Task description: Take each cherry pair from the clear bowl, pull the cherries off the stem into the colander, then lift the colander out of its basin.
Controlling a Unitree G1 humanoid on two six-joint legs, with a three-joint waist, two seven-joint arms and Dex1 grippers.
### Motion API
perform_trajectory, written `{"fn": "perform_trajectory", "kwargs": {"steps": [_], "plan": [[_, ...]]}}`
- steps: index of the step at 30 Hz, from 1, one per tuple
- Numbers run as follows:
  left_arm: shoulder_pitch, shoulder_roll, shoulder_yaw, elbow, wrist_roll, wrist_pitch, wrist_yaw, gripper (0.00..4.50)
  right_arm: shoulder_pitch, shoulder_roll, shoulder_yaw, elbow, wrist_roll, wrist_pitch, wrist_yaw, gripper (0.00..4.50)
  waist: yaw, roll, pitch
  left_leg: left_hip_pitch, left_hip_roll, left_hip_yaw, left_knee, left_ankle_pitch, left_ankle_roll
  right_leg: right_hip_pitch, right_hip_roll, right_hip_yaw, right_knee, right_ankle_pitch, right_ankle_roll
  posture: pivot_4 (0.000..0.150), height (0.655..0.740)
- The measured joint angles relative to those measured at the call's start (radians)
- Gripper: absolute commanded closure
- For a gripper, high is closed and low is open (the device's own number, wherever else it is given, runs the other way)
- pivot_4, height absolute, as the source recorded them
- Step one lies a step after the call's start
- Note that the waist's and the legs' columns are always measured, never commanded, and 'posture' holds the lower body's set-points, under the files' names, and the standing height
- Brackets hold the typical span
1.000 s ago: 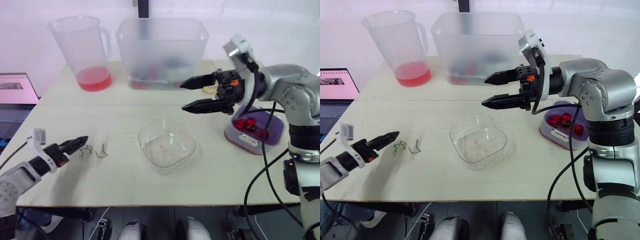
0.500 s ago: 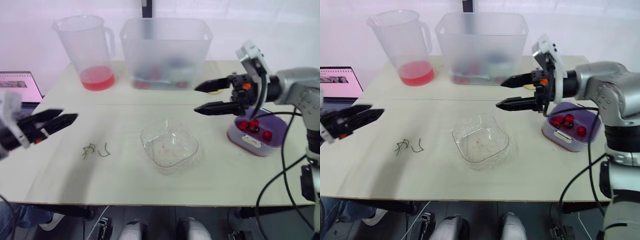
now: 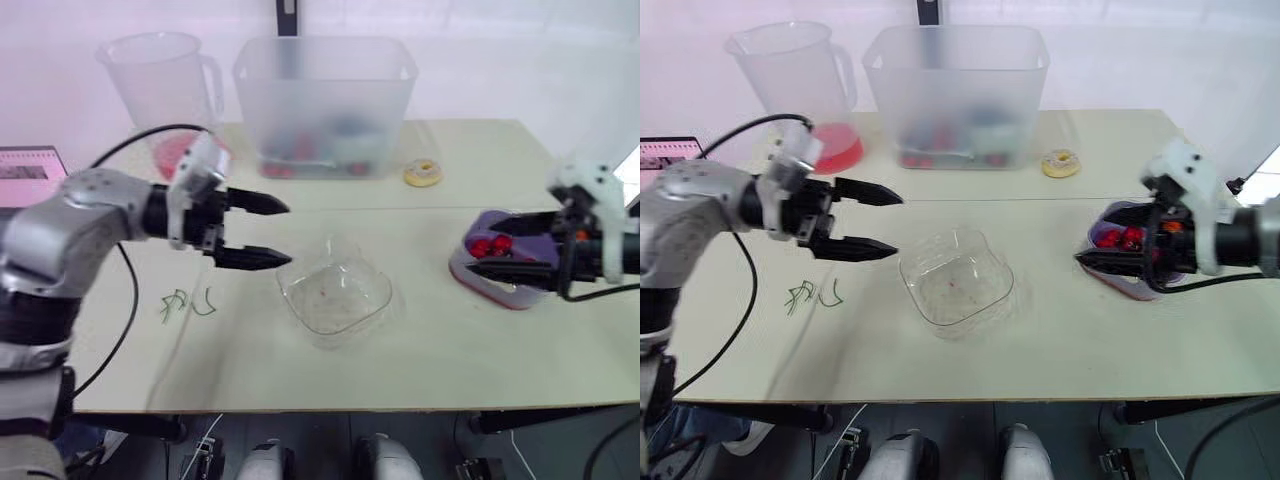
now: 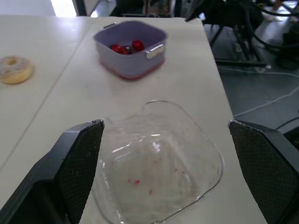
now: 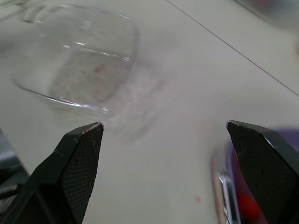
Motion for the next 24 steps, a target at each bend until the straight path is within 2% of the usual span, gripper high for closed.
{"fn": "perform_trajectory", "kwargs": {"steps": [4,8,12,16,17,21,24], "plan": [[-0.054,-0.060,-0.016,0.046,0.026,-0.025,-0.045,0.02,0.266,0.008,-0.273,-0.090,-0.040,0.085,0.044,0.00,0.010,0.000,0.000,0.002,-0.001,0.000,0.001,-0.001,0.001,0.001,0.000,0.001,0.000,0.000,0.000,0.150,0.6886],[-0.064,-0.111,-0.007,0.080,0.038,-0.034,-0.050,0.02,0.526,0.034,-0.504,-0.095,-0.115,0.054,0.126,0.00,0.019,0.000,-0.001,0.005,0.000,-0.001,0.001,-0.002,0.004,0.005,0.001,0.002,0.000,0.000,0.000,0.150,0.6886],[-0.059,-0.139,0.007,0.099,0.056,-0.039,-0.011,0.02,0.651,0.069,-0.574,-0.019,-0.172,-0.075,0.188,0.00,0.019,-0.001,-0.001,0.005,-0.001,-0.001,0.003,-0.004,0.008,0.006,0.001,0.003,0.000,0.000,0.000,0.150,0.6886],[-0.010,-0.157,0.036,0.072,0.072,-0.055,0.047,0.02,0.584,-0.006,-0.481,0.056,-0.179,-0.185,0.195,0.00,-0.002,0.000,-0.001,0.007,0.000,0.000,0.002,-0.002,0.004,0.006,0.001,0.005,0.000,0.000,0.000,0.150,0.6886],[0.009,-0.158,0.048,0.064,0.074,-0.055,0.068,0.02,0.527,-0.042,-0.423,0.085,-0.167,-0.207,0.185,0.00,-0.008,0.000,-0.001,0.007,0.000,0.000,0.002,-0.002,0.003,0.006,0.001,0.005,0.000,0.000,0.000,0.150,0.6886],[0.102,-0.158,0.090,-0.029,0.072,-0.034,0.144,0.02,0.347,-0.210,-0.138,0.214,-0.138,-0.331,0.151,0.00,-0.014,0.000,0.000,0.007,0.001,-0.001,0.000,-0.002,0.003,0.006,0.001,0.005,-0.001,0.000,0.000,0.150,0.6886],[0.163,-0.148,0.125,-0.091,0.070,-0.012,0.198,0.02,0.083,-0.209,0.142,0.299,-0.095,-0.376,0.096,0.00,-0.013,0.000,0.000,0.006,0.000,0.000,0.001,-0.001,0.003,0.005,0.000,0.005,-0.001,0.000,0.000,0.150,0.6886]]}}
